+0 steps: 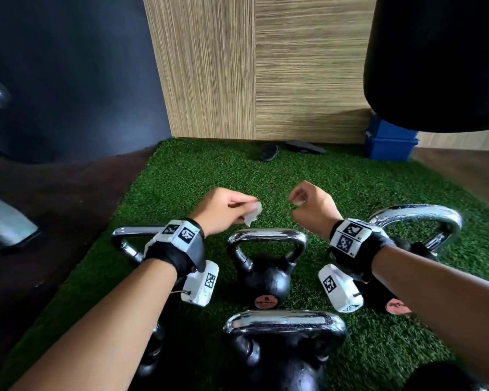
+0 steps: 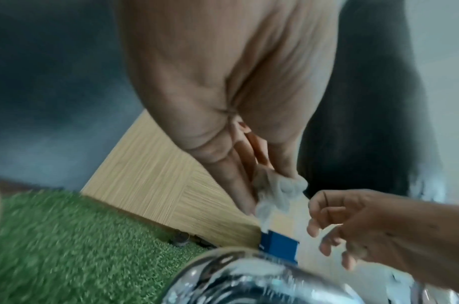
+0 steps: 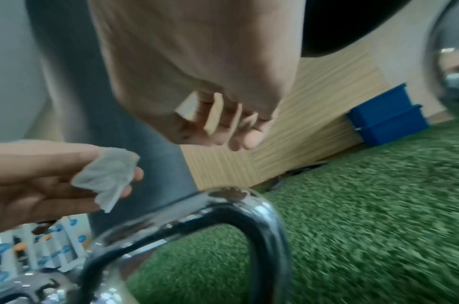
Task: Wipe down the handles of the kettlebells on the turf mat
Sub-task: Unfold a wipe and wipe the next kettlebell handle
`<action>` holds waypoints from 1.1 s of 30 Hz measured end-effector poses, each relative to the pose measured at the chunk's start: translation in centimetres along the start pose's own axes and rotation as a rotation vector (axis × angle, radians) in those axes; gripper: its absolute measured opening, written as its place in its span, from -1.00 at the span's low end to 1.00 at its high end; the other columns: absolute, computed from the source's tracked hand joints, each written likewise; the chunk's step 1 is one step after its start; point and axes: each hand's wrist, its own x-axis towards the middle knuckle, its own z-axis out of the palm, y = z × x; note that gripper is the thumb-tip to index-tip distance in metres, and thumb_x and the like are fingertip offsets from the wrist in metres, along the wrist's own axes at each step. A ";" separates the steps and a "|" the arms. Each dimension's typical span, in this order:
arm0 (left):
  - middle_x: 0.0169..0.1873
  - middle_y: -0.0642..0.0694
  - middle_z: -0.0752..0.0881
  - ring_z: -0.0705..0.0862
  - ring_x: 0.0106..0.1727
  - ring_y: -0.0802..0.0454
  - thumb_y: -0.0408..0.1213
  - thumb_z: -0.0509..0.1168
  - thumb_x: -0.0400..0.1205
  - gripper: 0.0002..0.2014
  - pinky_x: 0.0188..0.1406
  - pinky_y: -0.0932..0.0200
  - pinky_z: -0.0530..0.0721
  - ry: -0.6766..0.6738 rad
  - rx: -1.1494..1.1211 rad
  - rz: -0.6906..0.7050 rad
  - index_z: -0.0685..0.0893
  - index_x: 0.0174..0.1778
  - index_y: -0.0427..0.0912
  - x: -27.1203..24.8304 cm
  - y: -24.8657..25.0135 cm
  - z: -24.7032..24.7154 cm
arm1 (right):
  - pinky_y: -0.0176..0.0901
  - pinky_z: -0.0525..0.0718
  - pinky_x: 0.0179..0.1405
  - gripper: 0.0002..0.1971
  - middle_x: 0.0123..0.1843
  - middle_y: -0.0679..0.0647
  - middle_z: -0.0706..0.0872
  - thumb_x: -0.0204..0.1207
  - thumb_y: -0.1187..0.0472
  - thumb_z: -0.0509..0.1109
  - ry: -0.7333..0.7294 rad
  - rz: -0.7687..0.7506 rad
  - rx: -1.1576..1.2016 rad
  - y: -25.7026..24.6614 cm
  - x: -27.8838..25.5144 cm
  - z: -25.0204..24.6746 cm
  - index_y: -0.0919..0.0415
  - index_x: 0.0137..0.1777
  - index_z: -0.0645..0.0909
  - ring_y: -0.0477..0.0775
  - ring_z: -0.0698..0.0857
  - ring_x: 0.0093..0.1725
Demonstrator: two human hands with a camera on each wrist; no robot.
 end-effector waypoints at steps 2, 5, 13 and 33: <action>0.19 0.20 0.82 0.73 0.04 0.40 0.06 0.50 0.59 -0.71 0.00 0.52 0.60 0.032 0.289 0.104 0.85 0.20 0.10 -0.3 0.0 0.6 | -0.31 0.51 -0.41 -0.70 0.03 0.07 0.68 0.36 0.41 0.48 -0.125 0.156 -0.115 2.9 -0.1 -0.1 0.10 0.02 0.57 -0.01 0.64 -0.15; 0.20 0.12 0.83 0.74 0.06 0.33 0.04 0.54 0.57 -0.68 0.04 0.47 0.64 0.004 0.412 0.157 0.85 0.21 0.05 -1.1 -0.1 2.2 | -0.25 0.54 -0.50 -0.75 -0.07 0.16 0.77 0.41 0.20 0.64 -0.578 0.225 -0.190 6.1 -1.0 1.4 0.13 0.03 0.67 0.01 0.61 -0.32; 0.29 0.00 0.78 0.79 0.26 0.12 -0.03 0.46 0.66 -0.65 0.29 0.38 0.60 0.008 0.501 0.200 0.77 0.34 -0.06 -2.9 -1.3 1.9 | -0.03 0.76 -0.32 -0.45 -0.01 0.27 0.85 0.25 0.22 0.75 -0.498 0.364 0.146 8.2 -3.1 4.8 0.33 0.21 0.67 0.07 0.75 -0.33; -0.04 -0.20 0.88 0.85 0.04 -0.16 -0.17 0.27 0.79 -0.74 0.08 -0.02 0.75 0.118 0.274 -0.160 0.83 0.07 -0.20 -5.6 -7.9 2.0 | -0.05 0.74 -0.28 -0.56 -0.15 0.21 0.88 0.25 0.22 0.74 -0.442 0.460 0.198 8.3 -3.9 4.5 0.26 0.11 0.73 0.06 0.76 -0.31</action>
